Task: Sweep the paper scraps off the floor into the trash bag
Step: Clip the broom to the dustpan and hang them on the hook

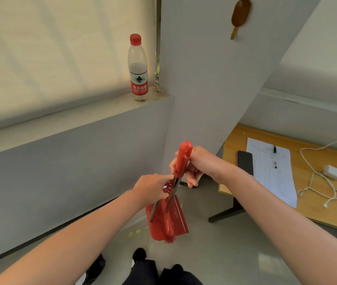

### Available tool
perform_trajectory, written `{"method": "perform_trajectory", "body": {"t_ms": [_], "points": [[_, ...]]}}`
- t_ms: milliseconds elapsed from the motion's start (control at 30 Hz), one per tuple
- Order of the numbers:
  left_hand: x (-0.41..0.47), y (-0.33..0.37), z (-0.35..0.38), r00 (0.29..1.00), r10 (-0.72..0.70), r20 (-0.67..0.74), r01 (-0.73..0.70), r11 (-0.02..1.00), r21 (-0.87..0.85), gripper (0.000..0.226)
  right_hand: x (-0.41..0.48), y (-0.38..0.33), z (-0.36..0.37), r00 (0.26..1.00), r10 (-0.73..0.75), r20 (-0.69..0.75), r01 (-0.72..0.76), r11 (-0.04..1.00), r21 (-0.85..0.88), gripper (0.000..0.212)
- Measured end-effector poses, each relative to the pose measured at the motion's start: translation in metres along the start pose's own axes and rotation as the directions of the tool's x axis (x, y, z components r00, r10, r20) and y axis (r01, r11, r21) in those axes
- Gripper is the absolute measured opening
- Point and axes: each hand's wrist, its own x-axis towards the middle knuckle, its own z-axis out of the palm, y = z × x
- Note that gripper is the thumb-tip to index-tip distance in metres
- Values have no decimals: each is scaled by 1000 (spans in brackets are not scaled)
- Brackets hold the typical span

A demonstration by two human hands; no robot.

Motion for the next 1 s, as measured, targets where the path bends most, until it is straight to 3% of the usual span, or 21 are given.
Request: {"method": "perform_trajectory", "body": {"t_ms": [200, 333, 400, 533, 633, 733, 833, 900, 1000], "points": [[20, -7, -13, 999, 23, 36, -22, 999, -31, 26, 9, -13, -8, 1000, -2, -8, 2, 1000, -30, 47], [27, -2, -13, 999, 35, 39, -35, 999, 5, 10, 12, -12, -10, 1000, 1, 11, -1, 999, -32, 45], [28, 3, -11, 997, 34, 63, -35, 999, 23, 22, 12, -13, -8, 999, 5, 49, -3, 999, -34, 45], [32, 3, -12, 998, 37, 50, -36, 999, -17, 24, 11, -16, -7, 997, -13, 74, 17, 999, -48, 45], [32, -1, -20, 999, 36, 23, -33, 993, -113, 25, 8, -17, -15, 999, -32, 1, 32, 999, 16, 48], [36, -5, -38, 1000, 16, -6, -17, 978, -209, 25, 6, -13, -30, 985, -52, -164, 74, 989, 131, 31], [43, -2, -64, 997, 68, 37, -58, 974, -218, 26, 10, 0, -46, 970, -54, -239, 47, 998, -34, 44], [47, 5, -85, 993, 109, 46, -97, 973, -210, 27, 10, 4, -48, 975, -99, -196, 65, 982, -175, 48], [49, 21, -119, 986, 152, 65, -144, 983, -117, 22, 8, -3, -45, 969, -216, -123, 184, 956, -228, 46]]}}
